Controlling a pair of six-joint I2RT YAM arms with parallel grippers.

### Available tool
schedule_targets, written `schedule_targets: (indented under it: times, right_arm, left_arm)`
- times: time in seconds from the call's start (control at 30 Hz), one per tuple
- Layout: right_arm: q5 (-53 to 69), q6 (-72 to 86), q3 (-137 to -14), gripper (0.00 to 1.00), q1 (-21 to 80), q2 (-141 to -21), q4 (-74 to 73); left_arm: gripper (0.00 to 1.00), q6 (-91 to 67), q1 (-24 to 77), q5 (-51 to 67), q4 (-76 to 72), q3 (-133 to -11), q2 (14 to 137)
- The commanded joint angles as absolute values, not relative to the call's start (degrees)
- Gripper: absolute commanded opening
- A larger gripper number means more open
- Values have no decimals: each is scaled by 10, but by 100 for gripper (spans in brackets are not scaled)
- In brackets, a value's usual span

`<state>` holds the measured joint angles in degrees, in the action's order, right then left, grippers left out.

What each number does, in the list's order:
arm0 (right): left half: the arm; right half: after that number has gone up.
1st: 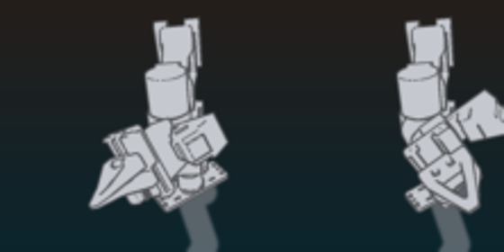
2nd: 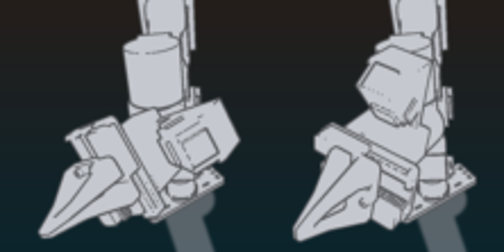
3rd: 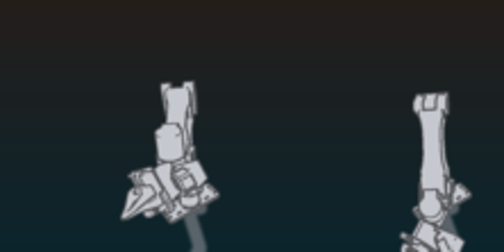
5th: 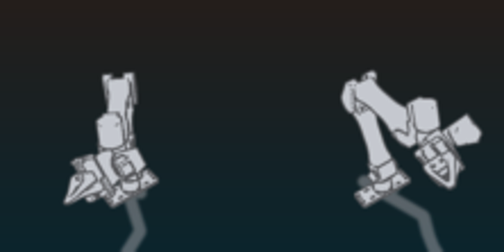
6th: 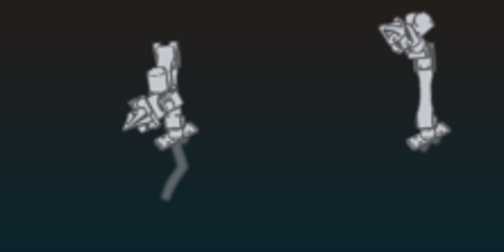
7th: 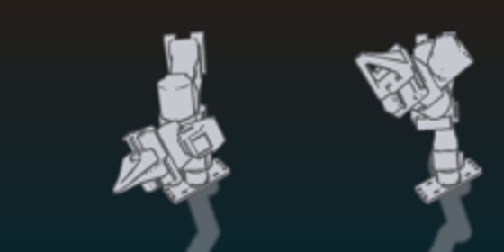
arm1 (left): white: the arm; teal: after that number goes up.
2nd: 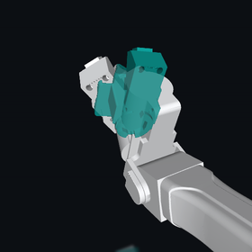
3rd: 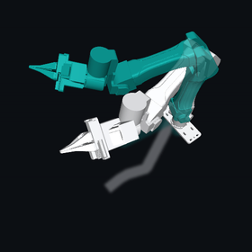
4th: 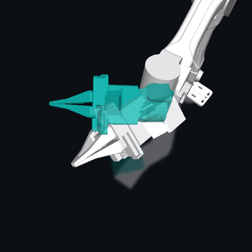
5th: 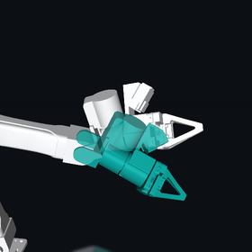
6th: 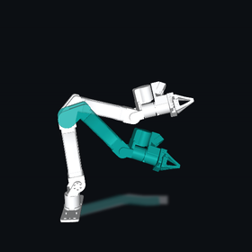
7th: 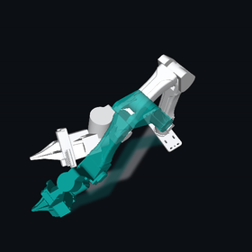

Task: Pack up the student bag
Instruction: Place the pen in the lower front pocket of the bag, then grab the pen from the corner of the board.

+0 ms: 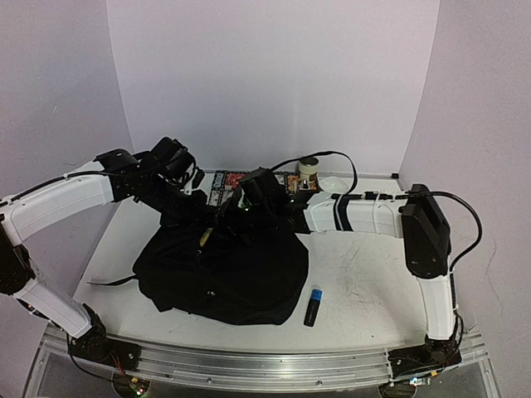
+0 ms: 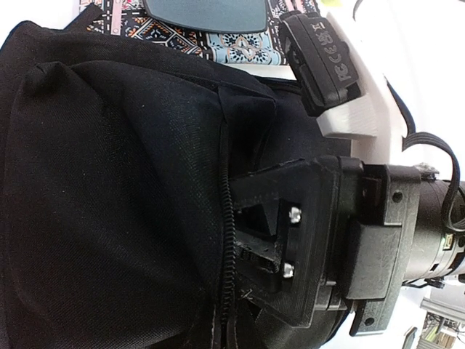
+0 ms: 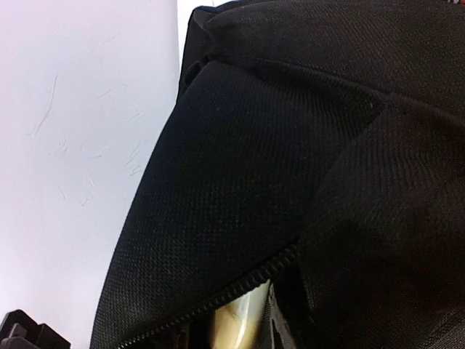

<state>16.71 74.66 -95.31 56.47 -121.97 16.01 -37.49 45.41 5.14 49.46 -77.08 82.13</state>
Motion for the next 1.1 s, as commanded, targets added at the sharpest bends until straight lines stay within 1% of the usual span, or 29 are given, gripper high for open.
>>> schedule_targets:
  times: [0.0,0.17,0.43,0.5,0.63,0.77,0.9,1.07]
  right_arm:
    - [177,694,-953,45,571,-1181,168]
    - [151,634,-937,50,571,-1133,117]
    - [110,557,-883,52,571,-1049,41]
    - [97,536,-867,53,571,-1022,8]
    - [21,499,-822,56,571,-963,-97]
    - [-53,502,-771,57,571,-911,-193]
    - [-100,537,-720,58,571,-865,-286]
    - [-118,582,-639,58,571,-835,-321]
  left_arm:
    - [0,-367,462,62,438,-781,800]
    - [0,-363,461,51,438,-780,802]
    - [0,-359,461,31,438,-774,804]
    - [0,-360,461,28,438,-770,803]
    - [0,-362,461,21,438,-760,801]
    - [0,-358,460,18,438,-761,802]
    - [0,-355,459,12,438,-761,803]
    - [0,-352,458,7,438,-758,804]
